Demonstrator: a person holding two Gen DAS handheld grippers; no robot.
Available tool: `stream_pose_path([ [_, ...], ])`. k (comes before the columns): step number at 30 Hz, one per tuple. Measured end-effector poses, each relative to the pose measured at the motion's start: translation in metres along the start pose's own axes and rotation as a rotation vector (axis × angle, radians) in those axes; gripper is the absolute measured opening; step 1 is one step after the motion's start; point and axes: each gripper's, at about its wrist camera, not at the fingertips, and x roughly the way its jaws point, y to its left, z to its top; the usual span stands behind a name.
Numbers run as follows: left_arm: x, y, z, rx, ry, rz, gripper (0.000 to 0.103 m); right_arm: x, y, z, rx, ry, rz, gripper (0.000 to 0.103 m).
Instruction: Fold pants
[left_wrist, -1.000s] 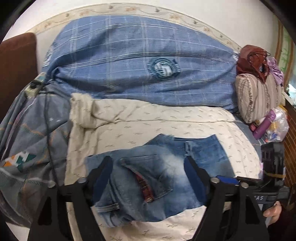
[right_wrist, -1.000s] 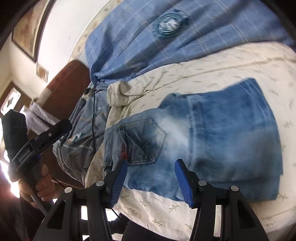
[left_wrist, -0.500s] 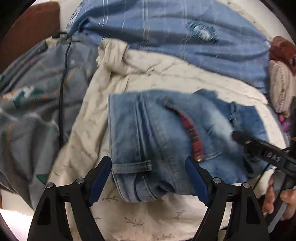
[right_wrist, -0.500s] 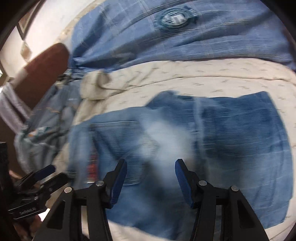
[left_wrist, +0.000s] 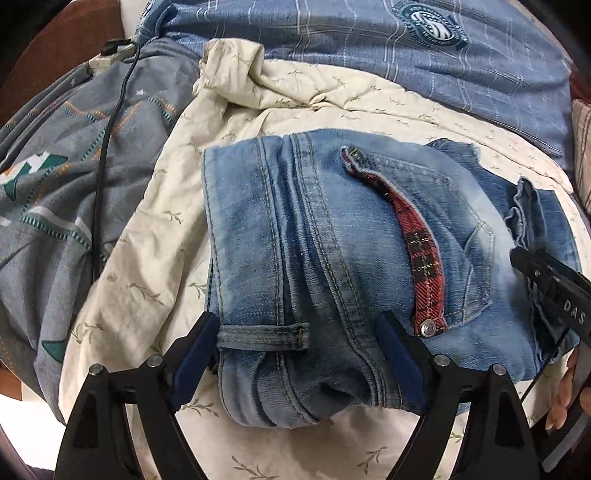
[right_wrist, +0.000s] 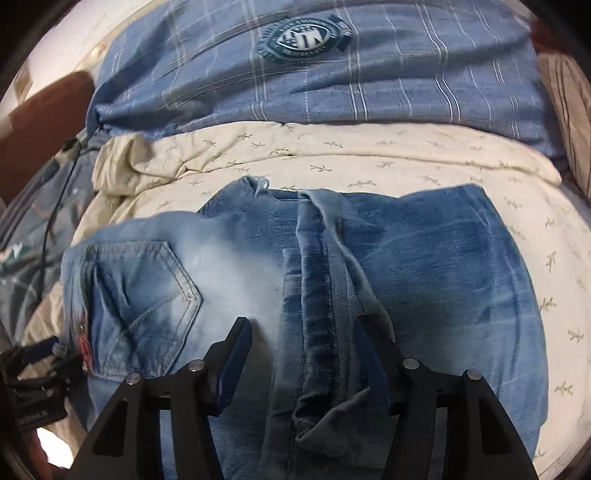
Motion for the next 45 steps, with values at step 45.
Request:
stream_pose_path([
  [45,-0.108,0.001,-0.019,-0.104,-0.307,-0.041,0.092,-0.07,-0.01,-0.011,0.061,-0.226,0.277,0.068],
])
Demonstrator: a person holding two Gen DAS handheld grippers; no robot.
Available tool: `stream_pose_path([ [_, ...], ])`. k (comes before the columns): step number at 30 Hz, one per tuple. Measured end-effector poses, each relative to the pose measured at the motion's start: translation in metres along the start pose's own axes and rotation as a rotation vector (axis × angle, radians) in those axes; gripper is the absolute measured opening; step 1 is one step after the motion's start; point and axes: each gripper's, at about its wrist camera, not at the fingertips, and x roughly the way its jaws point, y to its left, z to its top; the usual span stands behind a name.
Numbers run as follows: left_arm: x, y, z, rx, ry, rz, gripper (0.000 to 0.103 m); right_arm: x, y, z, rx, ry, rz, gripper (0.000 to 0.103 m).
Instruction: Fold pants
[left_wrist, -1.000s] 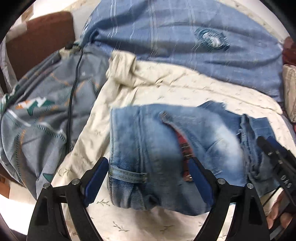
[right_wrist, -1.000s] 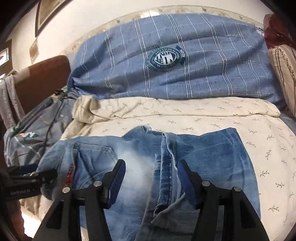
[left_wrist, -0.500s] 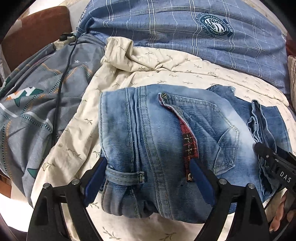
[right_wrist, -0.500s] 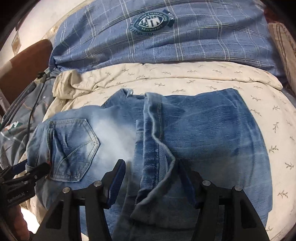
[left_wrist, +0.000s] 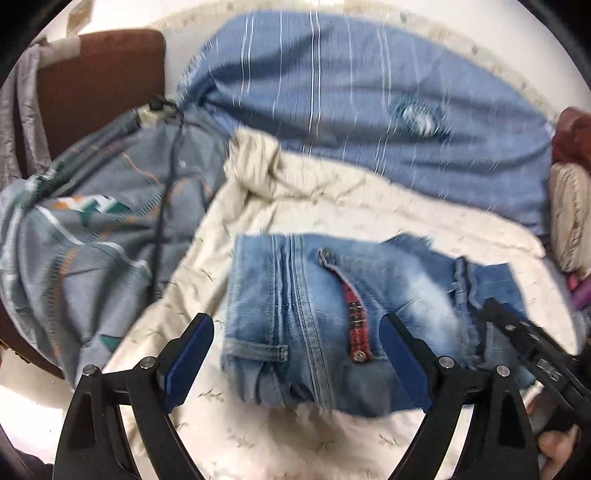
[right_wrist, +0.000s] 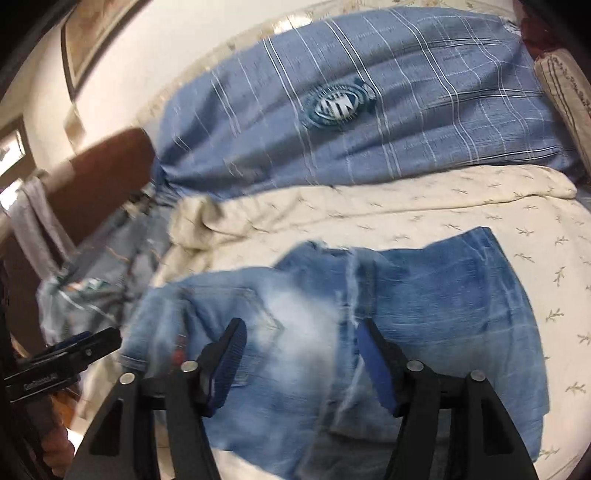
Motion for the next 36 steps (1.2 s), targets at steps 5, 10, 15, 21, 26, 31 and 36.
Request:
stream_pose_path([
  [5,-0.026,0.018,-0.025,0.005,-0.049,-0.025,0.092,0.005,0.023,-0.001,-0.063,0.074,0.068,0.068],
  [10,-0.023,0.057,-0.045,-0.078,0.005,-0.059,0.092,0.027,0.053,0.024,-0.068,0.292,0.192,0.068],
  [15,-0.014,0.082,-0.057,-0.165,0.027,-0.098,0.092,0.055,0.088,0.069,-0.095,0.368,0.234,0.069],
  [21,0.01,0.087,-0.057,-0.22,0.078,-0.151,0.092,0.1,0.115,0.081,-0.116,0.445,0.223,0.07],
  [26,0.039,0.08,-0.047,-0.214,0.083,-0.186,0.092,0.127,0.156,0.074,-0.235,0.478,0.237,0.07],
  [31,0.069,0.079,-0.04,-0.215,0.081,-0.246,0.092,0.166,0.193,0.068,-0.338,0.566,0.245,0.07],
  [36,0.081,0.08,-0.038,-0.223,0.069,-0.28,0.091,0.205,0.204,0.072,-0.374,0.649,0.258,0.07],
])
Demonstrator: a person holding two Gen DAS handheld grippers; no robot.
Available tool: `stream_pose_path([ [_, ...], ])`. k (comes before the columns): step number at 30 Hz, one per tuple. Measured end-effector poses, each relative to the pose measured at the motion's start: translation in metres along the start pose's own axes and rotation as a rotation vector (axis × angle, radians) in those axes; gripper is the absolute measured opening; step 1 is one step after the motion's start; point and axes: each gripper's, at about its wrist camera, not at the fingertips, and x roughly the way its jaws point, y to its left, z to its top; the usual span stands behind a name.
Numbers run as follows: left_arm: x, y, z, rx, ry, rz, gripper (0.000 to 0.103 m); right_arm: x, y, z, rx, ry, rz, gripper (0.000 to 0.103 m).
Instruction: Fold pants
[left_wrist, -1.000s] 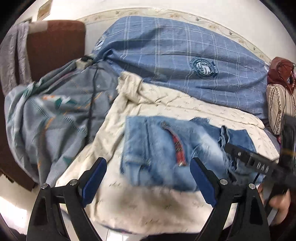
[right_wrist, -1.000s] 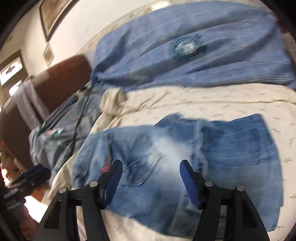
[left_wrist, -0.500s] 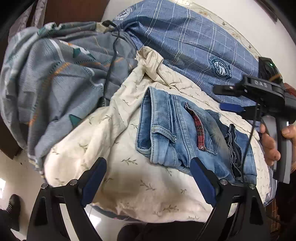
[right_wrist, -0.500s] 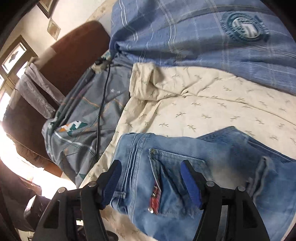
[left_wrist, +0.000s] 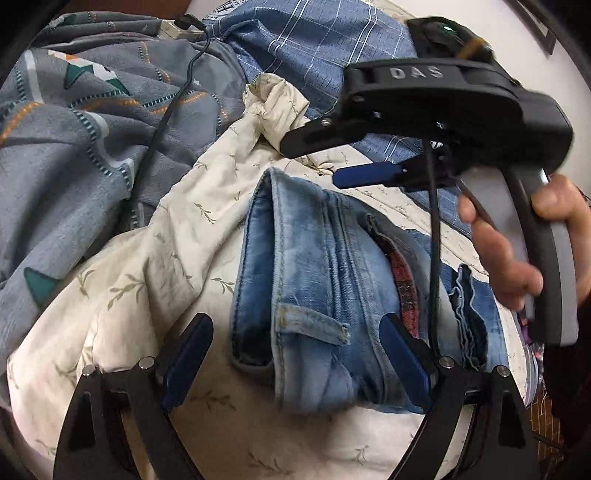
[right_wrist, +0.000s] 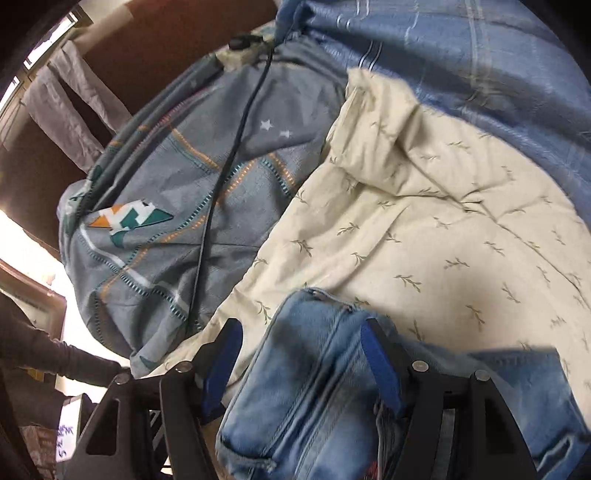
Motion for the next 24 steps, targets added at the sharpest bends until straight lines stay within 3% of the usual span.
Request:
stream_pose_path([
  [4,0.011,0.003,-0.001,-0.004,0.024,-0.015,0.079,0.021,0.004,0.008,-0.05,0.064,-0.033,0.07],
  [9,0.019,0.008,0.0,-0.006,0.034,-0.018,0.054,0.05,0.005,0.008,-0.065,0.087,-0.115,0.07],
  [11,0.018,0.005,0.001,0.011,0.035,-0.017,0.046,0.055,0.009,0.005,-0.08,0.082,-0.162,0.062],
  [13,0.016,0.001,0.003,0.022,0.032,-0.014,0.043,0.055,0.012,0.003,-0.088,0.09,-0.219,0.042],
  [16,0.009,-0.001,0.005,0.003,0.015,-0.043,0.038,0.044,0.012,-0.002,-0.073,0.079,-0.235,0.026],
  [19,0.006,-0.008,0.009,0.015,0.02,-0.08,0.026,0.024,0.008,-0.007,-0.044,0.036,-0.219,0.021],
  [24,-0.011,-0.032,0.012,0.061,-0.01,-0.115,0.022,-0.021,0.004,-0.019,-0.014,-0.061,-0.213,0.02],
])
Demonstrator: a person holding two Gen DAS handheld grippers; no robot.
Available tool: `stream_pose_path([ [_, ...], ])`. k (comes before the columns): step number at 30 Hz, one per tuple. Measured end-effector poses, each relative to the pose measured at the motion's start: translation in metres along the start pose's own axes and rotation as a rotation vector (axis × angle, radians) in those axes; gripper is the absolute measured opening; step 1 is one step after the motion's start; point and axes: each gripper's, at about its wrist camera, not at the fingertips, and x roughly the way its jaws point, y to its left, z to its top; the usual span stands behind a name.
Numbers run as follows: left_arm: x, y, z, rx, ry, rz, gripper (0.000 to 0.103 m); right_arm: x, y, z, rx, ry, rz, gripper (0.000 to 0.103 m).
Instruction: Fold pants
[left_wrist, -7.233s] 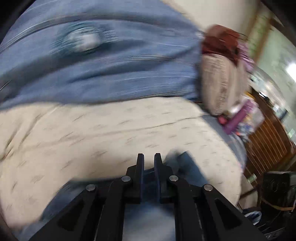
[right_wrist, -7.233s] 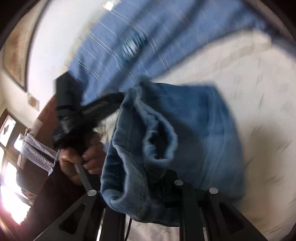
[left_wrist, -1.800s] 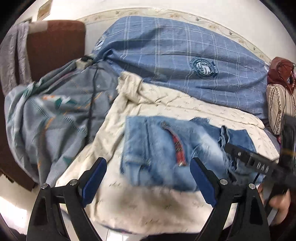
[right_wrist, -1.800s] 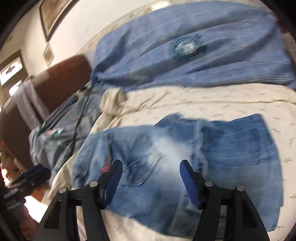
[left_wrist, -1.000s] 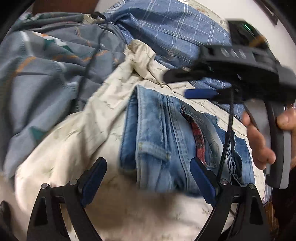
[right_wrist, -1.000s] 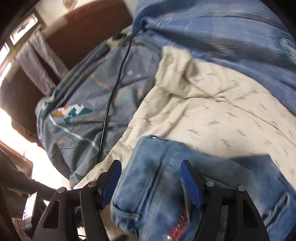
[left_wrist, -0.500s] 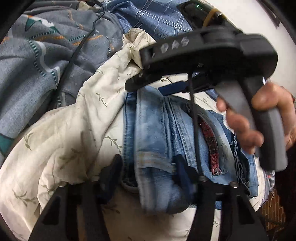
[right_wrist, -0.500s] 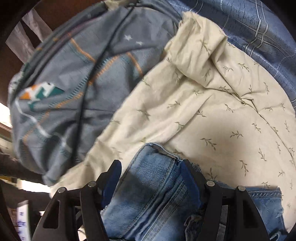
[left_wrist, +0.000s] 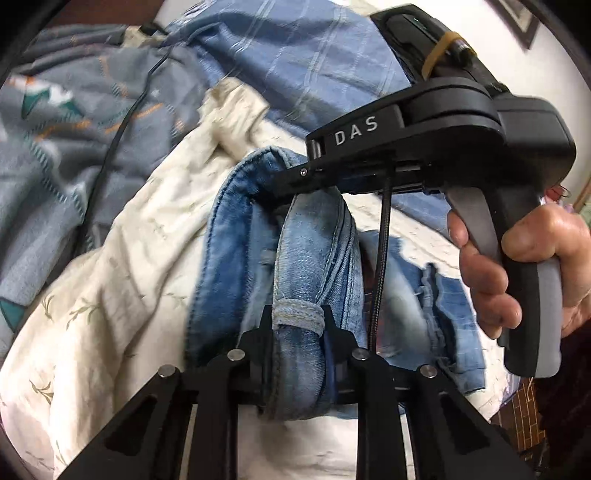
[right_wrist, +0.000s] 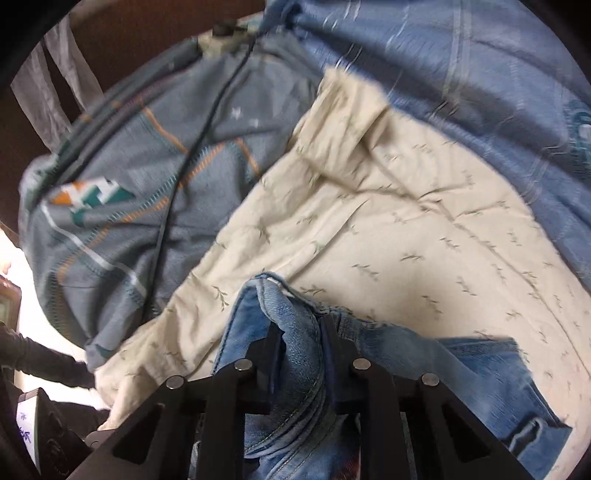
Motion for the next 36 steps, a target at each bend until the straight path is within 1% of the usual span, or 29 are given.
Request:
stream_pose_path([
  [3,-0.008,-0.018,0.004,0.032,-0.014,-0.016,0.022,-0.029,-0.013,-0.004,0.046,-0.081,0.011,0.02],
  [5,-0.017,-0.035,0.006,0.065,-0.026,-0.037,0.021,-0.05,-0.021,-0.012,0.082,-0.13,0.02,0.02],
  [7,-0.018,-0.052,0.008,0.104,-0.033,-0.042,0.021,-0.075,-0.035,-0.023,0.132,-0.189,0.036,0.02],
  [8,-0.019,-0.064,0.009,0.129,-0.035,-0.048,0.021,-0.088,-0.045,-0.032,0.163,-0.221,0.046,0.02],
  [9,-0.02,-0.076,0.009,0.152,-0.036,-0.054,0.021,-0.093,-0.052,-0.034,0.181,-0.241,0.053,0.02],
  [12,-0.022,-0.115,0.009,0.237,-0.041,-0.068,0.021,-0.126,-0.084,-0.06,0.267,-0.325,0.08,0.02],
  [14,-0.021,-0.144,0.006,0.293,-0.038,-0.089,0.021,-0.143,-0.104,-0.076,0.31,-0.365,0.091,0.02],
  [15,-0.018,-0.158,0.005,0.318,-0.032,-0.098,0.021,-0.153,-0.118,-0.087,0.342,-0.391,0.095,0.02],
  [20,0.003,-0.225,-0.011,0.435,0.018,-0.141,0.021,-0.181,-0.18,-0.135,0.471,-0.466,0.116,0.019],
  [22,0.016,-0.25,-0.021,0.479,0.049,-0.168,0.017,-0.192,-0.206,-0.158,0.525,-0.504,0.103,0.017],
  [23,0.024,-0.261,-0.026,0.504,0.062,-0.172,0.017,-0.197,-0.22,-0.169,0.551,-0.519,0.105,0.017],
  [25,0.044,-0.281,-0.037,0.557,0.089,-0.168,0.017,-0.204,-0.248,-0.19,0.613,-0.542,0.118,0.016],
  [27,0.054,-0.294,-0.047,0.605,0.118,-0.14,0.017,-0.204,-0.271,-0.208,0.653,-0.535,0.108,0.017],
  [28,0.054,-0.297,-0.051,0.631,0.119,-0.133,0.017,-0.202,-0.281,-0.218,0.67,-0.523,0.099,0.017],
  [29,0.048,-0.296,-0.054,0.645,0.112,-0.136,0.017,-0.2,-0.289,-0.227,0.691,-0.514,0.116,0.017],
  [30,0.042,-0.293,-0.054,0.654,0.105,-0.136,0.018,-0.197,-0.298,-0.237,0.72,-0.504,0.18,0.02],
  [31,0.034,-0.287,-0.054,0.662,0.098,-0.132,0.021,-0.194,-0.306,-0.248,0.752,-0.493,0.266,0.02],
  [32,0.025,-0.28,-0.053,0.66,0.091,-0.132,0.027,-0.191,-0.31,-0.257,0.769,-0.486,0.32,0.02],
  [33,0.018,-0.27,-0.048,0.65,0.079,-0.133,0.03,-0.187,-0.312,-0.264,0.775,-0.478,0.356,0.021],
  [35,0.002,-0.245,-0.034,0.604,0.043,-0.12,0.051,-0.181,-0.306,-0.275,0.758,-0.466,0.413,0.022],
  [36,0.001,-0.233,-0.025,0.577,0.025,-0.102,0.054,-0.176,-0.301,-0.279,0.752,-0.452,0.456,0.025],
])
